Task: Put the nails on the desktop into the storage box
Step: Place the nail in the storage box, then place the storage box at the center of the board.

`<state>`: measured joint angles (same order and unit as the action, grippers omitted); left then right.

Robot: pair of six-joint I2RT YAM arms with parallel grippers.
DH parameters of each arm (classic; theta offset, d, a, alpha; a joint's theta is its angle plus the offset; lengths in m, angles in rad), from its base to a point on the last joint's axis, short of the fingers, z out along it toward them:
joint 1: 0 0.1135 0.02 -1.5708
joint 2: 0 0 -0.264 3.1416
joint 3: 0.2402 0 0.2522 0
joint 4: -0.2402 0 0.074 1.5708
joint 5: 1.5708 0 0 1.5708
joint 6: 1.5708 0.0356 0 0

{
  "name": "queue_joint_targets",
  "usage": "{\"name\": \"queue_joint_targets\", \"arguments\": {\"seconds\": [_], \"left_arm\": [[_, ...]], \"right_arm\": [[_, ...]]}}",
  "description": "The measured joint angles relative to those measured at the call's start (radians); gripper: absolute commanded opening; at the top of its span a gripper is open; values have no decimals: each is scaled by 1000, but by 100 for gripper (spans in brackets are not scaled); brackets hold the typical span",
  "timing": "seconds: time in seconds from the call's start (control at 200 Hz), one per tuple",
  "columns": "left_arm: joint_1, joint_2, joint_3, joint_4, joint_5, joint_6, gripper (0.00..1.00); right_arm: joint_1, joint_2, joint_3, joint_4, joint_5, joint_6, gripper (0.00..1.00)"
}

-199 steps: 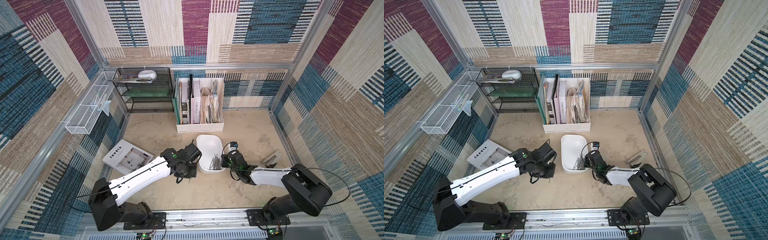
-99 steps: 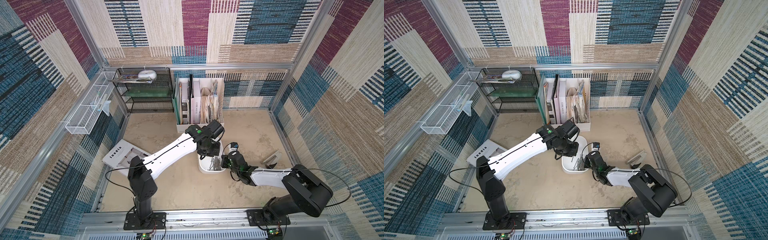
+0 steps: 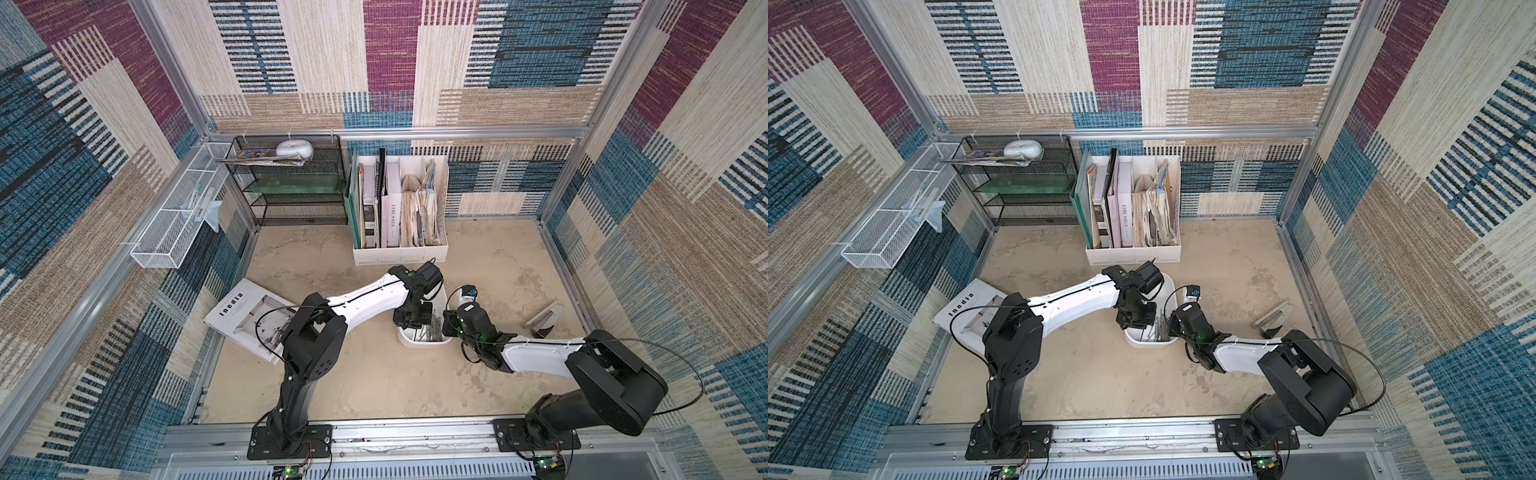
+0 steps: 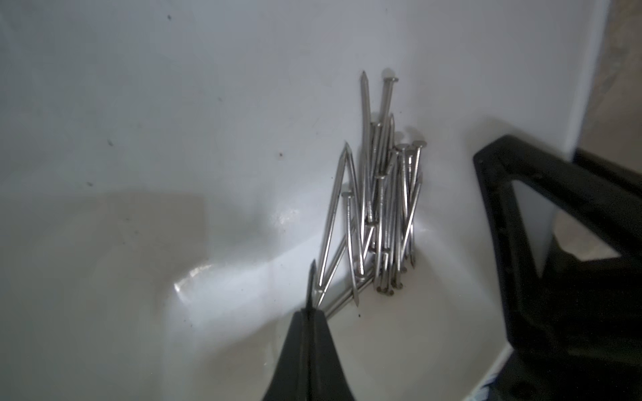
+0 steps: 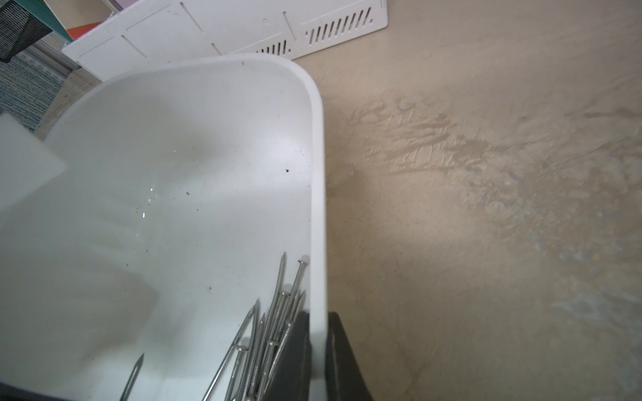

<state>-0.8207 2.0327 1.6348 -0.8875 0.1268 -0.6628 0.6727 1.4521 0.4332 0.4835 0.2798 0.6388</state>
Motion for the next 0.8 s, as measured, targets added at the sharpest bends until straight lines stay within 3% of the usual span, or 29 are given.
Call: {"name": "queue_joint_targets", "arguments": {"seconds": [0.15,0.341,0.626,0.801], "left_arm": [[-1,-28,1,26,1,-22,32],[0,-207,-17,34,-24,-33,33],[29,-494,-324,48,-112,-46,34],[44,-565,-474,93,-128,-72,34]], "right_arm": [[0,2,0,1,1,0,0],[4,2,-34,60,14,9,0],[59,-85,-196,257,124,8,0],[117,-115,-214,282,237,-27,0]]}}
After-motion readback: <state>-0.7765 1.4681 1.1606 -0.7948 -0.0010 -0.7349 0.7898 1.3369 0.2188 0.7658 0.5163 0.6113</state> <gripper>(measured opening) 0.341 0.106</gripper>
